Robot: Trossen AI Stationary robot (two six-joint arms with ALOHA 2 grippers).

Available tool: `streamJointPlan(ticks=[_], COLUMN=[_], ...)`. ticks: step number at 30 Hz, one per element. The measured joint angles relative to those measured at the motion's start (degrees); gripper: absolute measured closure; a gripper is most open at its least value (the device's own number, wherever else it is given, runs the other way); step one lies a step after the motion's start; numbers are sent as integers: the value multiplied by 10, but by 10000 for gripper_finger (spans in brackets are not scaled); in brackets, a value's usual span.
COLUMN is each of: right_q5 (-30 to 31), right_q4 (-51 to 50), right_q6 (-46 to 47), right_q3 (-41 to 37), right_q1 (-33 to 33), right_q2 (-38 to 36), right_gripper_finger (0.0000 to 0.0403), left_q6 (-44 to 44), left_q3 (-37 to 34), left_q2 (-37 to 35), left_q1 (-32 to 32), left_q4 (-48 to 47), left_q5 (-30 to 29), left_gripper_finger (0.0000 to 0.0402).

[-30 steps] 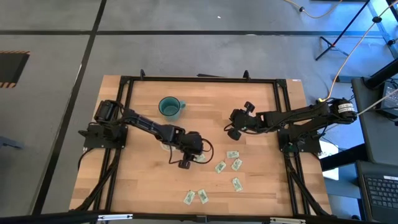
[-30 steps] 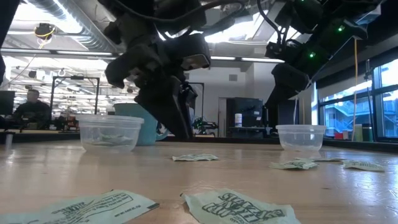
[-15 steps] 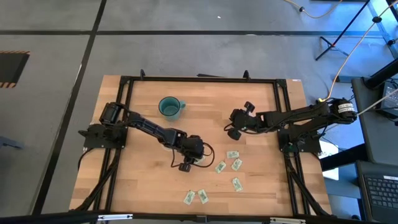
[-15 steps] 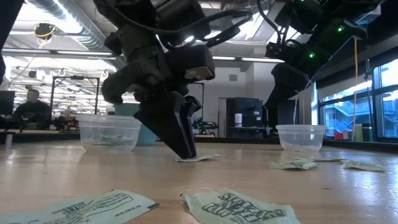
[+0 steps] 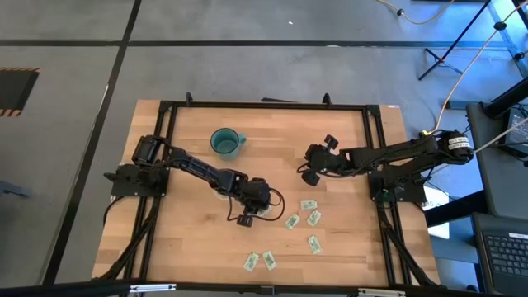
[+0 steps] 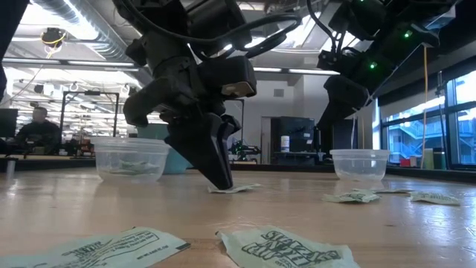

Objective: Pick and place Stevia / Truvia into bins
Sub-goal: Put the white stevia packet into the left transparent container

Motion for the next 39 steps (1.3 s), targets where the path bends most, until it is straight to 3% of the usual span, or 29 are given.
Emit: streamJointPlan(ticks=[5, 14, 18, 33, 39], right_q5=[0, 0, 0, 0, 0], right_q4=[0, 0, 0, 0, 0], right_q6=[0, 0, 0, -1, -2], right_q3=[0, 0, 0, 0, 0], right_q1=[0, 0, 0, 0, 0], right_q2=[0, 0, 0, 0, 0], right_gripper_finger=[285, 285, 285, 285, 285], left_q6=[1, 7, 7, 22, 22], left_q3=[0, 0, 0, -1, -4], left_q2=[0, 0, 0, -2, -32], left_q1=[0, -8, -9, -9, -8], left_q4=[-2, -5, -5, -6, -49], left_q5=[0, -5, -18, -35, -37], left_gripper_finger=[377, 316, 309, 383, 399])
